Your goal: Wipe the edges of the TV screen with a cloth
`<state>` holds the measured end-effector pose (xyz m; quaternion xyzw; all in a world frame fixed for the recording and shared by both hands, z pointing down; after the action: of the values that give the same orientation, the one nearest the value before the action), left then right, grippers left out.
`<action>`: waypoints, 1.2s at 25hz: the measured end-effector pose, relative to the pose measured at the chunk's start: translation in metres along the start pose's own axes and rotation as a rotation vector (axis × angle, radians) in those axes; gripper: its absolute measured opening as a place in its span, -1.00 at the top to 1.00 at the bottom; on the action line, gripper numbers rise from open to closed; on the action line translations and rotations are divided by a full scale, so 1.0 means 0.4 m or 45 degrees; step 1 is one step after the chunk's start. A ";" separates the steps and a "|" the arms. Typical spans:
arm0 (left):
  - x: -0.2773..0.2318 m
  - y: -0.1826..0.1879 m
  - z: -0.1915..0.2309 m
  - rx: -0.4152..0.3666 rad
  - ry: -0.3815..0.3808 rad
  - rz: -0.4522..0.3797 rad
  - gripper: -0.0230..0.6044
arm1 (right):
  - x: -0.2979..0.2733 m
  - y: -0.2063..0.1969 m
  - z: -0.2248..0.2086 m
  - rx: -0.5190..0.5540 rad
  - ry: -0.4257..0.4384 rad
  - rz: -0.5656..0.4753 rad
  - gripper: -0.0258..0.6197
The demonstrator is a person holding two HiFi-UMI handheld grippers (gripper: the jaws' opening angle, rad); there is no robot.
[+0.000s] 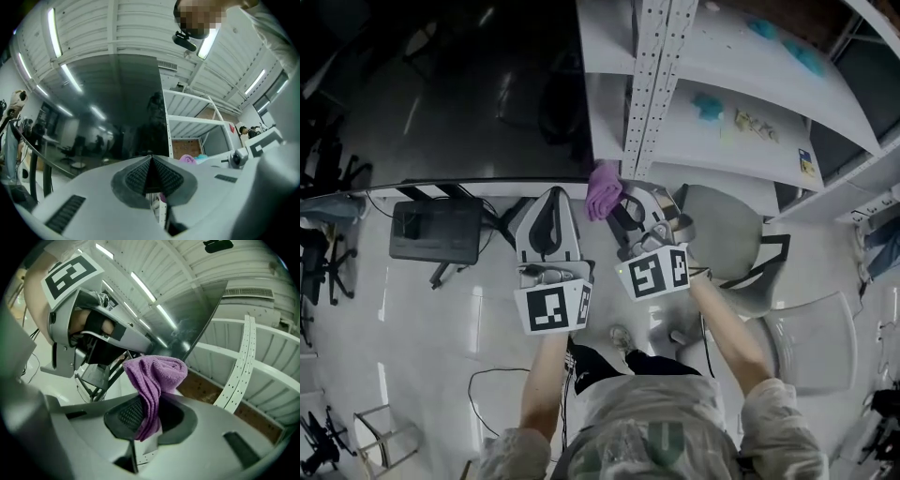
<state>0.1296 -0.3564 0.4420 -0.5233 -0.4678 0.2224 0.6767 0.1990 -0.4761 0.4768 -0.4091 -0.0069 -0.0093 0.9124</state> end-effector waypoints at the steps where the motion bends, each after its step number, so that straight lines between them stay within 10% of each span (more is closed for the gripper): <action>1: 0.007 -0.012 0.004 0.001 0.001 0.021 0.88 | -0.001 -0.012 0.013 -0.013 0.009 0.014 0.73; 12: 0.064 -0.070 0.043 0.023 0.013 0.143 0.88 | 0.000 -0.041 0.087 -0.165 0.003 0.084 0.73; 17: 0.095 0.006 0.063 0.020 0.039 0.125 0.88 | 0.034 0.059 0.077 -0.378 -0.118 0.023 0.73; 24: 0.229 0.113 0.082 0.051 0.027 0.200 0.88 | 0.064 0.225 0.159 -0.579 0.026 -0.121 0.73; 30: 0.345 0.100 0.181 0.095 0.229 0.235 0.88 | 0.011 0.290 0.233 -0.777 0.041 -0.161 0.73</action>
<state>0.1383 -0.1968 0.4616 -0.5565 -0.3466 0.2533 0.7114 0.2055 -0.3295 0.4524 -0.6628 -0.0146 -0.0743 0.7450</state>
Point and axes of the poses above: the fingertips, and each gripper's own axes: x backward along the fingers, z to its left, y out of its top, the point moved 8 cm from there along x, backward along the fingers, and after that the axes turned 8 degrees about -z, right-handed, at the moved point
